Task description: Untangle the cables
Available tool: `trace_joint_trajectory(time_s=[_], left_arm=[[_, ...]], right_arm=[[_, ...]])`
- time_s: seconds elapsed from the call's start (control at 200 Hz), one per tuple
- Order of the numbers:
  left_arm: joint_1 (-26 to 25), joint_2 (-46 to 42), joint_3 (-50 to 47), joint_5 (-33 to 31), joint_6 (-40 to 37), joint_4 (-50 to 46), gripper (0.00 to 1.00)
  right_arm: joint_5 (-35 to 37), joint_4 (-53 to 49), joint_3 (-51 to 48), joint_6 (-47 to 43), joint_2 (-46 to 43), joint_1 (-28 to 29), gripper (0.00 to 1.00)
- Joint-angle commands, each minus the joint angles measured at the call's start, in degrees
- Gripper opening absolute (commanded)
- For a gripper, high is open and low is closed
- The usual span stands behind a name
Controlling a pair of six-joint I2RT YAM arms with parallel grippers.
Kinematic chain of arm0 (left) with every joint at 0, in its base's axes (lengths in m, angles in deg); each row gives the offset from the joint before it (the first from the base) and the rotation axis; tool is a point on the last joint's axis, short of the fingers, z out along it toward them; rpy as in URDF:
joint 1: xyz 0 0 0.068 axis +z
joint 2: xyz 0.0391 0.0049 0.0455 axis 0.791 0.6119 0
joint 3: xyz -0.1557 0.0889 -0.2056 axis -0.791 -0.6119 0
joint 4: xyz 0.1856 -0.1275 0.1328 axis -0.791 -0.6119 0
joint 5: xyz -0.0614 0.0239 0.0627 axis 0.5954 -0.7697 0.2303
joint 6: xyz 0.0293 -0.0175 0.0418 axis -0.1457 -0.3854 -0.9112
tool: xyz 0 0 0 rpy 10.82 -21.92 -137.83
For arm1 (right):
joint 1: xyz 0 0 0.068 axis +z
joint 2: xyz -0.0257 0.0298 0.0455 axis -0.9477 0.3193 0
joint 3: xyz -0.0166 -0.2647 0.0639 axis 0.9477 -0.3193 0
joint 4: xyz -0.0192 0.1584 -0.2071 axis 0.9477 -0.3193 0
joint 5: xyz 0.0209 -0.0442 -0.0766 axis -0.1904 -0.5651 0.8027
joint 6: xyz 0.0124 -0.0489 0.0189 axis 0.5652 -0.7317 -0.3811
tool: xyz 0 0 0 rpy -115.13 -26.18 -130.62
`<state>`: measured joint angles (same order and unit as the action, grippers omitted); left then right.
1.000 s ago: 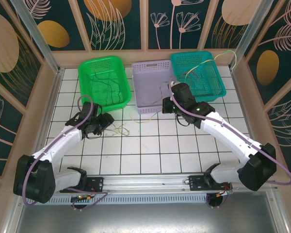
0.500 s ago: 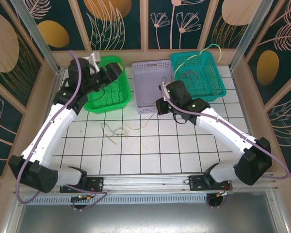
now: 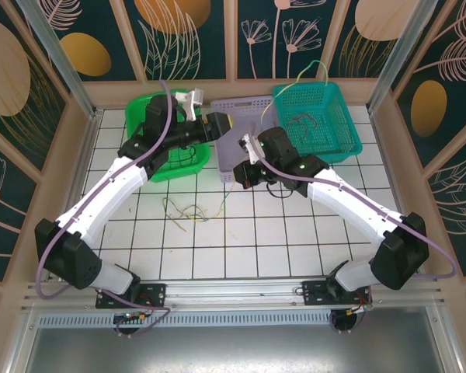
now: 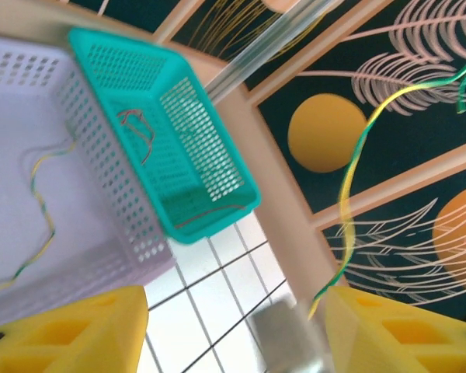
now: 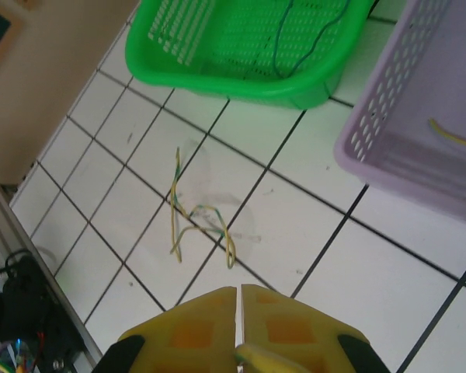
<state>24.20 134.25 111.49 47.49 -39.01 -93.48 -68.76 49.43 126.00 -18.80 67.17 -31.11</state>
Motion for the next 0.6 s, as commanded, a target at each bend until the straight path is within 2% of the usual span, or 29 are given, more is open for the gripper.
trace_joint_trajectory(time_s=[0.0, 0.15, 0.24, 0.45, 0.596], left_arm=[[0.0, -7.8, -4.7, -2.0, -0.6, -2.0, 0.59], [-0.1, -12.8, -11.1, 0.7, -4.3, -8.5, 0.59], [-1.5, -12.9, -13.3, 2.1, -7.1, -11.8, 0.60], [-6.3, -10.6, -12.9, -5.3, -13.9, -12.1, 0.64], [-7.0, -9.1, -14.2, -5.5, -16.0, -8.6, 0.64]], right_arm=[[1.7, -0.4, 4.9, 3.1, 0.3, -1.4, 0.00], [4.3, -3.0, 8.1, 2.9, 1.1, -2.9, 0.00], [4.7, -4.7, 10.2, 2.5, 2.5, -3.3, 0.00], [0.0, -5.8, 13.3, 2.7, 4.3, -3.3, 0.00], [-3.9, -6.6, 13.9, 3.8, 4.3, -3.3, 0.00]])
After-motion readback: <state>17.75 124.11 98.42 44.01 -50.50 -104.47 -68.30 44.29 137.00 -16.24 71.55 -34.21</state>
